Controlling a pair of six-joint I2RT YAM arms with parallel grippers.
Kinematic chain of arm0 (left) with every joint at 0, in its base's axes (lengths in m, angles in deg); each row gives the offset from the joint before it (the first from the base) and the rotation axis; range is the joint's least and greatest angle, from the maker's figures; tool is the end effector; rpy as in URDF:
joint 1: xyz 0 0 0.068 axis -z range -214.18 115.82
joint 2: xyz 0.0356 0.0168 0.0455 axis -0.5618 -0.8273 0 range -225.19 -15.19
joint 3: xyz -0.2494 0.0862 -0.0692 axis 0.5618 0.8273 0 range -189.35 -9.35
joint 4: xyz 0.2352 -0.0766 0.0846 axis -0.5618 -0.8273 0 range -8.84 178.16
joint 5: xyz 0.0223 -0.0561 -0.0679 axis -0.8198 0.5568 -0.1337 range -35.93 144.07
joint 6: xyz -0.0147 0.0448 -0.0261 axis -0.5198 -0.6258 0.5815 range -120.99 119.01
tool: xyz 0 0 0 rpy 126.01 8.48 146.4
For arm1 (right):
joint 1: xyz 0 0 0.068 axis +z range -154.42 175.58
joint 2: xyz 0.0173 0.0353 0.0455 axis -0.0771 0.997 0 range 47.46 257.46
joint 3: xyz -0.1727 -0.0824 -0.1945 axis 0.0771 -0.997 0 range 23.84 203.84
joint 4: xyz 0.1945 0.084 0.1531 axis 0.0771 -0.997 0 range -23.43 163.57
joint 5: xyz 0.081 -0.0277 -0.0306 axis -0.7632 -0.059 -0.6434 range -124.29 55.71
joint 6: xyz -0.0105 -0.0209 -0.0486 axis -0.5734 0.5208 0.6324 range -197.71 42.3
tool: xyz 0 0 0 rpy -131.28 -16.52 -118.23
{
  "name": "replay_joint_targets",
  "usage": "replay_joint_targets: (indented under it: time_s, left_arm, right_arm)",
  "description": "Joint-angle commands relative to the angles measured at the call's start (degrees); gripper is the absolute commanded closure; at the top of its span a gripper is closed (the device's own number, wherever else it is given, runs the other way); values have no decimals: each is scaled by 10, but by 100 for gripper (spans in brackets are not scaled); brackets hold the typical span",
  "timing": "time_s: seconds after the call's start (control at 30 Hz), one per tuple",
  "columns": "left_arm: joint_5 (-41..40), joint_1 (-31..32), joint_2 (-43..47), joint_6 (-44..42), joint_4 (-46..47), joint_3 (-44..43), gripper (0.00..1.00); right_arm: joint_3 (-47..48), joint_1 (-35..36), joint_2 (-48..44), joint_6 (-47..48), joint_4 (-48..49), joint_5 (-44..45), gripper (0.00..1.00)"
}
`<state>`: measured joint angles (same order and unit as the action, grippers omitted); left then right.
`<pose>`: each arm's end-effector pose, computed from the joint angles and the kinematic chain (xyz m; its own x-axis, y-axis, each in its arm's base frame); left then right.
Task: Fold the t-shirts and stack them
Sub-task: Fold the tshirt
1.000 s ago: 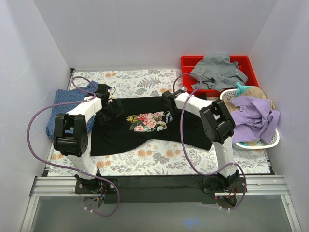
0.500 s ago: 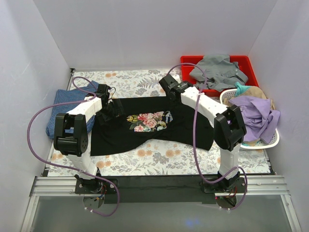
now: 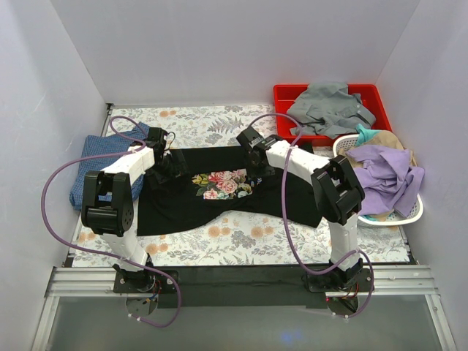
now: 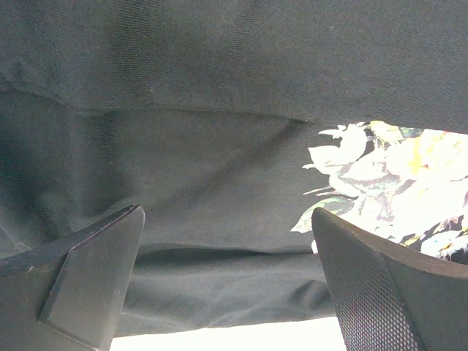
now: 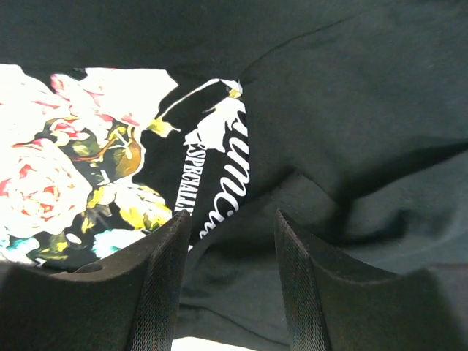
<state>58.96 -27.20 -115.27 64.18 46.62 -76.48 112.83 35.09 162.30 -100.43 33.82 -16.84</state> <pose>0.3308 -0.0436 0.1851 -0.5322 -0.8458 -0.0379 -0.8076 0.5206 -0.2772 0.3325 0.2603 0.2019 -0.8456 -0.2196 -0.4866 -0.2002 0.9754 -0.0923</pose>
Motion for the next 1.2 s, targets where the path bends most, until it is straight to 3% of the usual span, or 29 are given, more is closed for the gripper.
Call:
replay_joint_targets:
  time_s: [0.0,0.33,0.43,0.5,0.67,0.73,1.17]
  left_arm:
    - [-11,2,2,-6,1,-6,2]
    - [-8,2,-1,-7,3,-8,2]
    - [-10,2,-1,-7,2,-8,2]
    - [-9,2,0,-7,3,-5,2]
    - [-13,2,1,-7,2,-5,2]
    - [-10,2,0,-7,2,-5,2]
    - [-10,3,-3,-7,1,-5,2]
  right_arm:
    - [-15,0,6,-15,17,-3,46]
    - [-43,2,21,-33,19,39,46]
    - [-42,3,34,-33,24,34,51]
    - [-42,3,38,-32,27,29,58]
    - [-47,4,27,-33,30,34,92]
    - [-51,10,7,-31,30,48,99]
    - [-86,52,-75,-39,-4,133,98]
